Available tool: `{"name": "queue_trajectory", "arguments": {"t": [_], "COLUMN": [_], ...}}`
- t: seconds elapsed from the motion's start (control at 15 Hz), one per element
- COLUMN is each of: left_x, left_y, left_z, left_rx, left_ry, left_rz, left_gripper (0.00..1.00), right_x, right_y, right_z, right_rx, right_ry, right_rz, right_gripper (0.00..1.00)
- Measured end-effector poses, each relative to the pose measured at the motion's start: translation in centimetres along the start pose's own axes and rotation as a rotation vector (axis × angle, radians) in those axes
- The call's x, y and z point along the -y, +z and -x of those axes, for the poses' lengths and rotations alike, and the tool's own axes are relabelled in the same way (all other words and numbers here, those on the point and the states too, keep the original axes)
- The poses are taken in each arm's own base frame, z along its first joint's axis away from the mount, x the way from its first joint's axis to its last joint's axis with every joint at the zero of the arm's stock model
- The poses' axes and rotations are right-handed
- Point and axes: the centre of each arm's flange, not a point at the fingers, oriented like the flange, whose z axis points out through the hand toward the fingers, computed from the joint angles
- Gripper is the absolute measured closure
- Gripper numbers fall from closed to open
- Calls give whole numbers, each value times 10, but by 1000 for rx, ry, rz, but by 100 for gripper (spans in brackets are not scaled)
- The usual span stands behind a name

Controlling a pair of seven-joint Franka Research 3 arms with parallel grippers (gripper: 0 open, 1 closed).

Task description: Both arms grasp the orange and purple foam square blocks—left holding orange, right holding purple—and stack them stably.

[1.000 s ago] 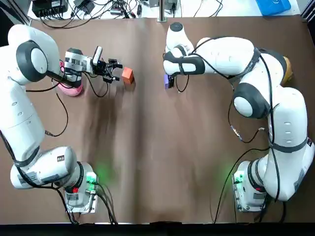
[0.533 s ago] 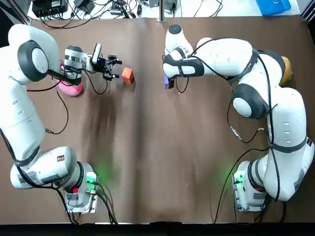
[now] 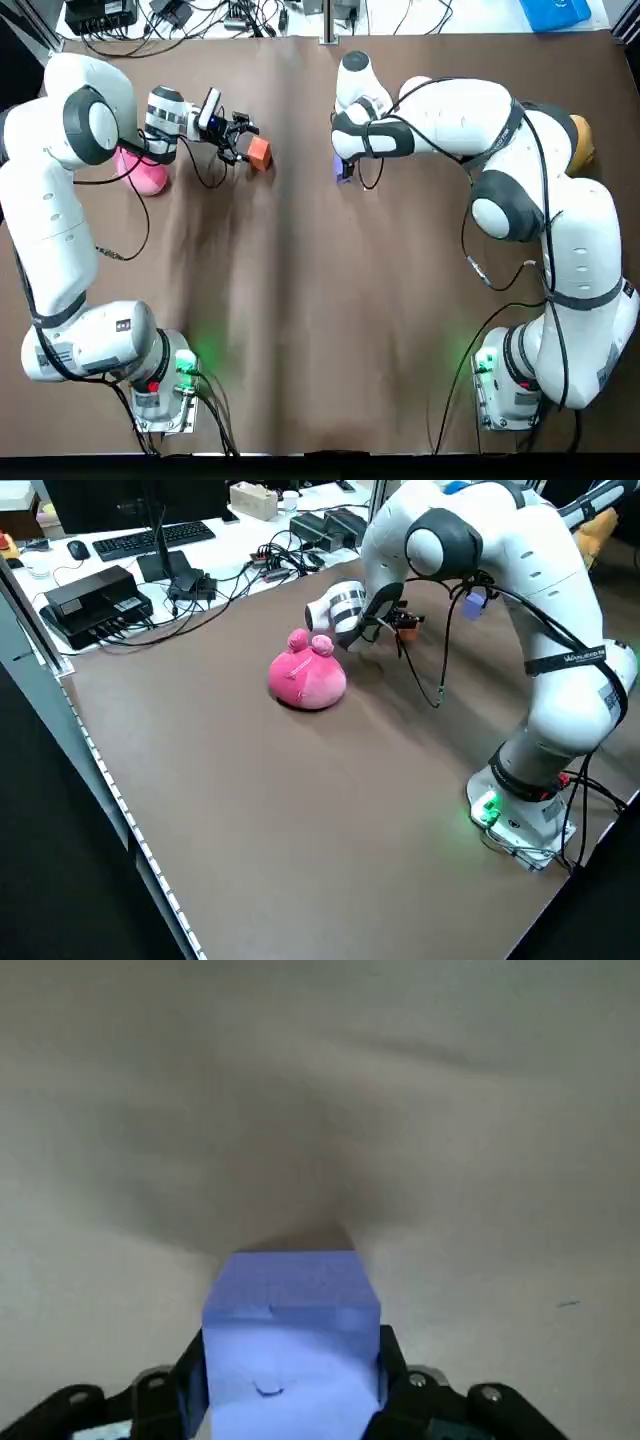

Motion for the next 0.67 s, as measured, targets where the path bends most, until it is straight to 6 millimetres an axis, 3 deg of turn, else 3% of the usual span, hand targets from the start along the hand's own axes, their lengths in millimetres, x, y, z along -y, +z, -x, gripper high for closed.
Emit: {"name": "queue_trajectory", "arguments": {"t": [0.07, 0.13, 0.4, 0.67], "left_x": [0, -1, -1, 5], "left_y": [-1, -1, 1, -1], "left_z": [5, 15, 27, 26], "left_rx": [5, 11, 4, -2], "left_ry": [-1, -7, -16, -3], "left_rz": [12, 28, 36, 38], "left_gripper": [0, 0, 0, 0], "right_x": [2, 8, 15, 20], "right_y": [-1, -6, -18, -34], "right_z": [-1, -5, -4, 4], "right_rx": [0, 4, 23, 77], "right_ry": [2, 12, 24, 59], "right_rz": [-3, -14, -33, -19], "right_gripper": [32, 42, 46, 46]}}
